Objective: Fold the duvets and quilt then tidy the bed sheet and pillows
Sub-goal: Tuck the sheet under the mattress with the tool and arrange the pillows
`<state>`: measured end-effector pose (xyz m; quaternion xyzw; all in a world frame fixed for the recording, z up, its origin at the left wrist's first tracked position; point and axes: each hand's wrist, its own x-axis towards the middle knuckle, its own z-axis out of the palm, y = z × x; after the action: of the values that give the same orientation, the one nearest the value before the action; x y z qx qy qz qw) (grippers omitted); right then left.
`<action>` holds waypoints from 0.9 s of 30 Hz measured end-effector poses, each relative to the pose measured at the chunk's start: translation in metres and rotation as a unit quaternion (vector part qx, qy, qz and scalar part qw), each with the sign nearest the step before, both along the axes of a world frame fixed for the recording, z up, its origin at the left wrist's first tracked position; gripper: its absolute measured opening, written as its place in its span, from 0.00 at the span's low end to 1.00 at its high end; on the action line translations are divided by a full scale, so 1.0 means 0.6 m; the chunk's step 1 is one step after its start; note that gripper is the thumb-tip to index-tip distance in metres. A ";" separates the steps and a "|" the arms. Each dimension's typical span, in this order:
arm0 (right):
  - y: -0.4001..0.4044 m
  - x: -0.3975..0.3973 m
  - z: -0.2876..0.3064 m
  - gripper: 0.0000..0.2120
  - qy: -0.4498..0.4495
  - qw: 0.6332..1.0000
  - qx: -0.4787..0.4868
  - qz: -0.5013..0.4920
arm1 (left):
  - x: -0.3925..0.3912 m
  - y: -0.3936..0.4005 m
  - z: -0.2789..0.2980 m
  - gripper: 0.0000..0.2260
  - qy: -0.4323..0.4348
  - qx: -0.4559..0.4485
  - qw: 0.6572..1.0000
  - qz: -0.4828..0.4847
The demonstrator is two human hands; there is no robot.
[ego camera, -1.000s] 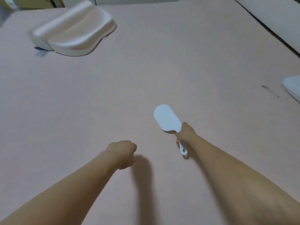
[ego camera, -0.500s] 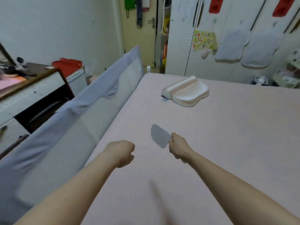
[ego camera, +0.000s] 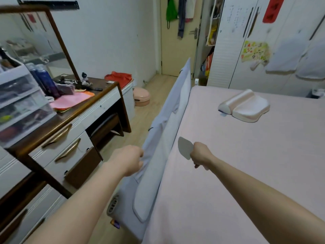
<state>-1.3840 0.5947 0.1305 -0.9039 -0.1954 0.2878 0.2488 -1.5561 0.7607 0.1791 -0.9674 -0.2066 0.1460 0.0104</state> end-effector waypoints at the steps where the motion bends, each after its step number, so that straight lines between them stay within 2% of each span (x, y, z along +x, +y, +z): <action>1: 0.012 0.009 -0.006 0.11 0.010 1.000 -0.002 -0.019 | 0.003 0.018 -0.004 0.13 0.008 0.000 1.000 -0.003; 4: 0.081 0.048 -0.032 0.16 0.024 0.996 -0.008 -0.082 | 0.032 0.115 -0.023 0.13 0.014 0.007 1.000 -0.012; 9: 0.176 0.114 -0.054 0.18 0.033 0.987 -0.018 -0.158 | 0.111 0.233 -0.036 0.16 0.022 -0.001 0.998 -0.055; 17: 0.333 0.179 -0.083 0.13 -0.029 0.982 -0.058 -0.176 | 0.244 0.372 -0.076 0.17 0.006 -0.025 0.985 -0.173; 19: 0.373 0.195 -0.100 0.12 -0.031 0.980 -0.068 -0.184 | 0.284 0.414 -0.098 0.17 -0.014 -0.047 0.978 -0.201; 23: 0.443 0.210 -0.131 0.05 -0.035 0.969 -0.060 -0.238 | 0.355 0.500 -0.139 0.16 -0.030 -0.137 0.955 -0.262; 27: 0.483 0.238 -0.140 0.03 -0.032 0.957 -0.037 -0.286 | 0.452 0.555 -0.136 0.14 -0.099 -0.193 0.925 -0.312</action>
<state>-1.2413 0.8845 0.0464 -0.9394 0.0741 0.1823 0.2806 -1.2849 1.0939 0.0973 -0.9758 0.1380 0.0762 -0.1517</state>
